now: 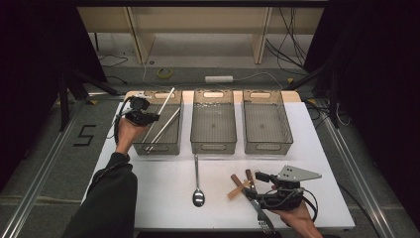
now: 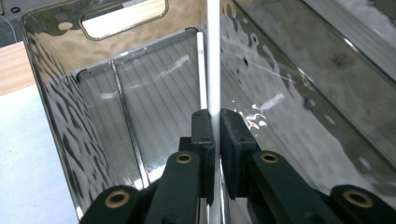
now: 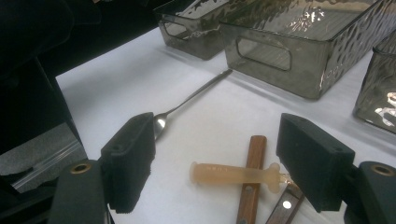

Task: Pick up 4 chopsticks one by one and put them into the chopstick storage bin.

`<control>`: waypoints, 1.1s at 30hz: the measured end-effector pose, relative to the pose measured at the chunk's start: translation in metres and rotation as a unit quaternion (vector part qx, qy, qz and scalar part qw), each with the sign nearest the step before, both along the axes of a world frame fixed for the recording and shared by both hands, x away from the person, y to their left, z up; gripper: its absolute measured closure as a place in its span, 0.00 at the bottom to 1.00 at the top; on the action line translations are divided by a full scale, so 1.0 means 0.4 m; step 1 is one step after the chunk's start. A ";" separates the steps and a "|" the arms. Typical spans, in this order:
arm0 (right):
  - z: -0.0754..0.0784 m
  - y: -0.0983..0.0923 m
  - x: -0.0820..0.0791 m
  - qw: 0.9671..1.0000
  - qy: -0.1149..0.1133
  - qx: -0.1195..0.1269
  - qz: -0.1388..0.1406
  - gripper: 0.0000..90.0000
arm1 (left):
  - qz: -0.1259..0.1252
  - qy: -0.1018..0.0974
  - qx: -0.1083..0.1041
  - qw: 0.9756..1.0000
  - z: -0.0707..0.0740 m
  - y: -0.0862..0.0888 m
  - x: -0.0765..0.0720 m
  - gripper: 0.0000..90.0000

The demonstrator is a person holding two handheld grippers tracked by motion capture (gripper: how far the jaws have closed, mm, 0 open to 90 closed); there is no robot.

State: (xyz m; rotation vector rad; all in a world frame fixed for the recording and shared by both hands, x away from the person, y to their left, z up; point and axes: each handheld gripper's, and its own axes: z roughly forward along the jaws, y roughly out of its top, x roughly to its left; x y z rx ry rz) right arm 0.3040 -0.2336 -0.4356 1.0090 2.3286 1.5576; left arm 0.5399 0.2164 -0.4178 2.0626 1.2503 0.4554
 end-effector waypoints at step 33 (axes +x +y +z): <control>0.001 -0.001 -0.001 1.000 -0.003 0.000 -0.001 0.32 | 0.007 0.017 0.009 1.000 0.009 -0.016 -0.013 0.73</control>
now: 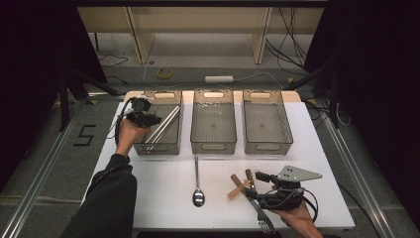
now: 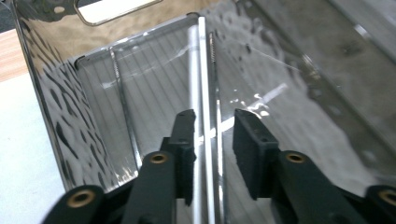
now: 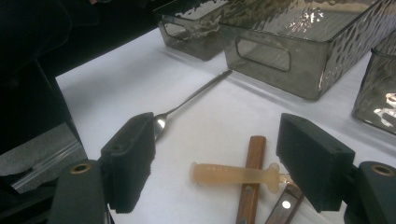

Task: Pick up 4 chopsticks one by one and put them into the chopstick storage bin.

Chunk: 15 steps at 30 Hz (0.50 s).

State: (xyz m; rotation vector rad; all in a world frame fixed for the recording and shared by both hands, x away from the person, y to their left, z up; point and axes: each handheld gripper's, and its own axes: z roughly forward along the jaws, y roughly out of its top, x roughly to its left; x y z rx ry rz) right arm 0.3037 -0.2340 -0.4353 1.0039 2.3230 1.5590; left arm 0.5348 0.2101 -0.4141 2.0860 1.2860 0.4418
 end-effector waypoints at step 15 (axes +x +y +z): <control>0.002 0.002 0.000 1.000 -0.002 -0.005 -0.002 0.32 | -0.004 0.025 -0.038 0.999 0.020 -0.059 -0.156 0.45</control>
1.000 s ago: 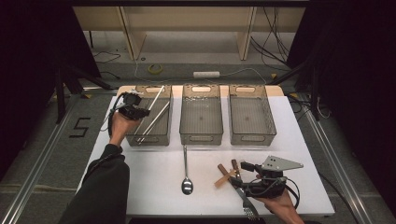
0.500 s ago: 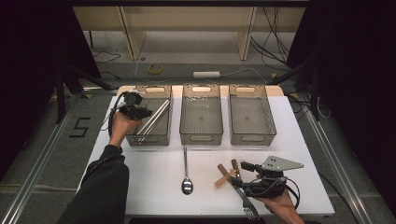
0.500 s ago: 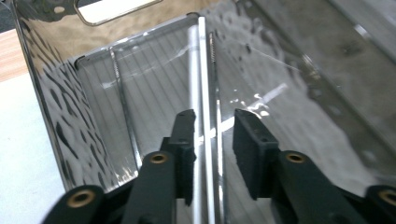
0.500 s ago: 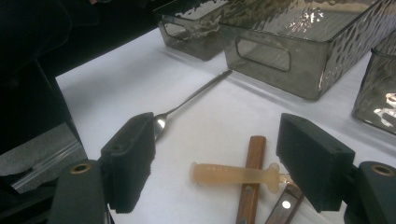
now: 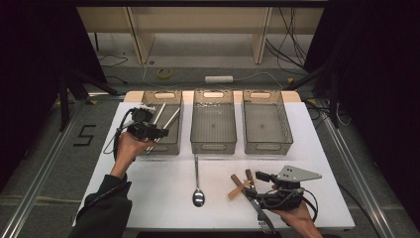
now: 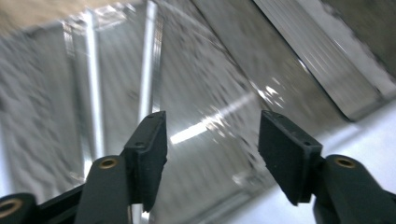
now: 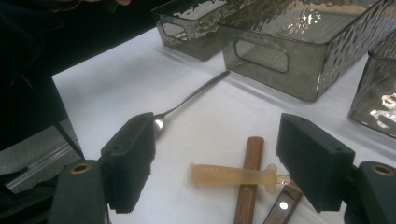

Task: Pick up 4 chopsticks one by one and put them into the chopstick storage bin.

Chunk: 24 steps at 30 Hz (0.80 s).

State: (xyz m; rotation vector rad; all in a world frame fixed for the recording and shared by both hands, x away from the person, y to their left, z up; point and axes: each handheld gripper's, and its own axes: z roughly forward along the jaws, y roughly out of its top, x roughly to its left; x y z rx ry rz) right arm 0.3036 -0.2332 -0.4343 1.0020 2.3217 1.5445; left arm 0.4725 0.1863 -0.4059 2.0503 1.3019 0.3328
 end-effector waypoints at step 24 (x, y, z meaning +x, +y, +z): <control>-0.001 -0.001 -0.001 1.000 -0.003 -0.017 -0.006 0.32 | -0.030 -0.007 -0.012 0.999 -0.022 -0.102 -0.147 0.31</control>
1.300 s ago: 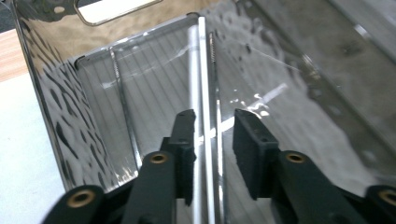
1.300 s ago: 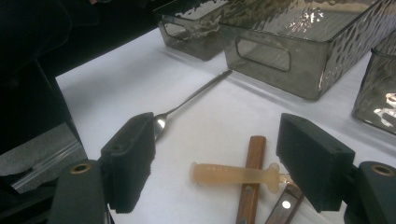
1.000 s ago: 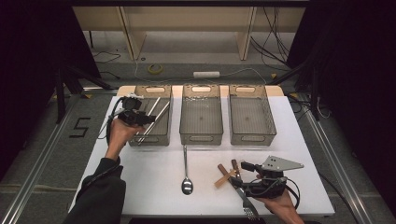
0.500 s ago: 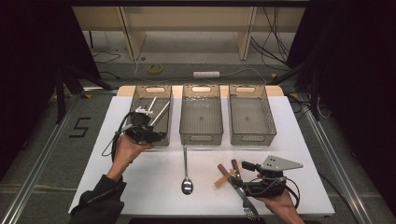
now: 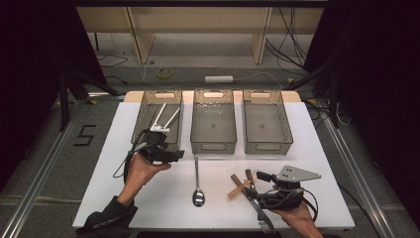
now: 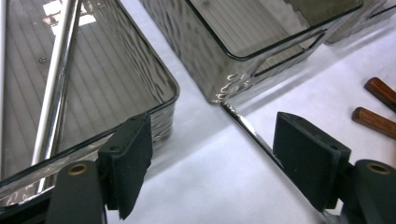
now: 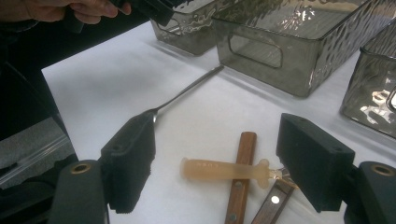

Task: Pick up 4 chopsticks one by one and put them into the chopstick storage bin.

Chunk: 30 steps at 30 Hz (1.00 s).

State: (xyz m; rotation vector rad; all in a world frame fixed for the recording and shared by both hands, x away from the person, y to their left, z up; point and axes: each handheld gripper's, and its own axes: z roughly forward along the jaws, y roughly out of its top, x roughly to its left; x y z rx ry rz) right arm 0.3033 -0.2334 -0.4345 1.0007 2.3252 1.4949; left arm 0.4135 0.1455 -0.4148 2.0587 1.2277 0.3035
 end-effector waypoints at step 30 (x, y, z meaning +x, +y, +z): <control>-0.001 -0.001 0.001 1.000 -0.002 -0.001 0.004 0.32 | -0.031 0.025 0.019 0.999 -0.049 -0.082 -0.068 0.24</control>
